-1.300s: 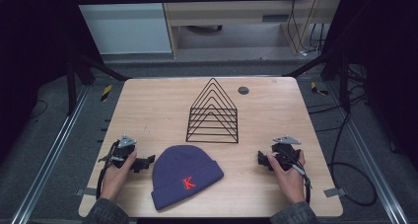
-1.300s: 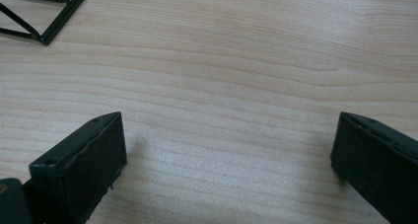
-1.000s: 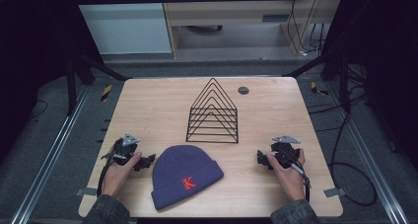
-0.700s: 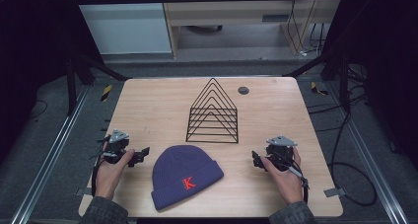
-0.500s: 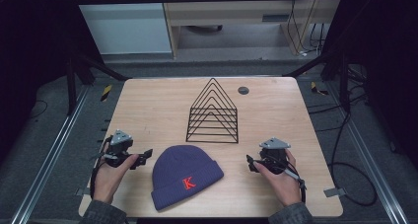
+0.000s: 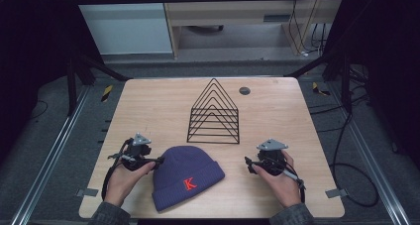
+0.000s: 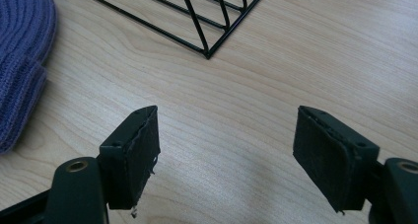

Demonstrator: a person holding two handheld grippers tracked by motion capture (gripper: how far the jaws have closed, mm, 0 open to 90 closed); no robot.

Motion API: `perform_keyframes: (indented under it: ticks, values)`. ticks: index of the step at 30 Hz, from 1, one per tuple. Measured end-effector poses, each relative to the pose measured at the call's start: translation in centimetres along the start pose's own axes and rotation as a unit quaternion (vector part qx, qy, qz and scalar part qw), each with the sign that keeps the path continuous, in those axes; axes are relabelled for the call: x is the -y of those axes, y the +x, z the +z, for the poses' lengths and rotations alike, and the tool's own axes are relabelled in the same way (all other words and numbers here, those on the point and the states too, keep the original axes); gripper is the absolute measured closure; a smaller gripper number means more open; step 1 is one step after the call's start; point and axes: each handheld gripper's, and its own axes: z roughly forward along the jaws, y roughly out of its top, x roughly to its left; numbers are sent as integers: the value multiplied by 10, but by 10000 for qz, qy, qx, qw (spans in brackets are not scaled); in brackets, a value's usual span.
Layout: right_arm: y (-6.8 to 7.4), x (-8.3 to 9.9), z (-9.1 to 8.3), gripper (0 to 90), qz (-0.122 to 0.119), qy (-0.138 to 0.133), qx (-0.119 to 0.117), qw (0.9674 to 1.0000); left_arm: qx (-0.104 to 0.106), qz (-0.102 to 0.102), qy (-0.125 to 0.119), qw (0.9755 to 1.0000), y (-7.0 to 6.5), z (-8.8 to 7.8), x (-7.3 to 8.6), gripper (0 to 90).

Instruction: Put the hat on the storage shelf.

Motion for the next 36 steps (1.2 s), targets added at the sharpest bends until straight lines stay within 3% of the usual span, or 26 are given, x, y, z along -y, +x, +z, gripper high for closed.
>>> perform_keyframes:
  ticks: [4,8,10,14,16,25,36]
  values:
    - [1,0,1,253,3,42,-27,10000,-18,184,231,9996,-12,7,-9,391]
    - [1,0,2,246,-35,85,-36,10000,-27,191,366,9991,-13,13,-16,432]
    - [2,0,2,240,-52,88,-34,9999,-110,286,525,9982,-16,14,-23,440]
    - [1,0,2,237,-29,74,-29,10000,-126,309,581,9978,-17,15,-28,443]
    - [0,0,2,233,9,91,-36,10000,-115,354,788,9962,-16,18,-29,445]
    - [0,0,1,219,28,91,-49,9999,22,390,1043,9938,-14,26,-25,468]
    - [-1,0,1,213,56,102,-32,9999,153,352,1176,9923,-12,33,-23,547]
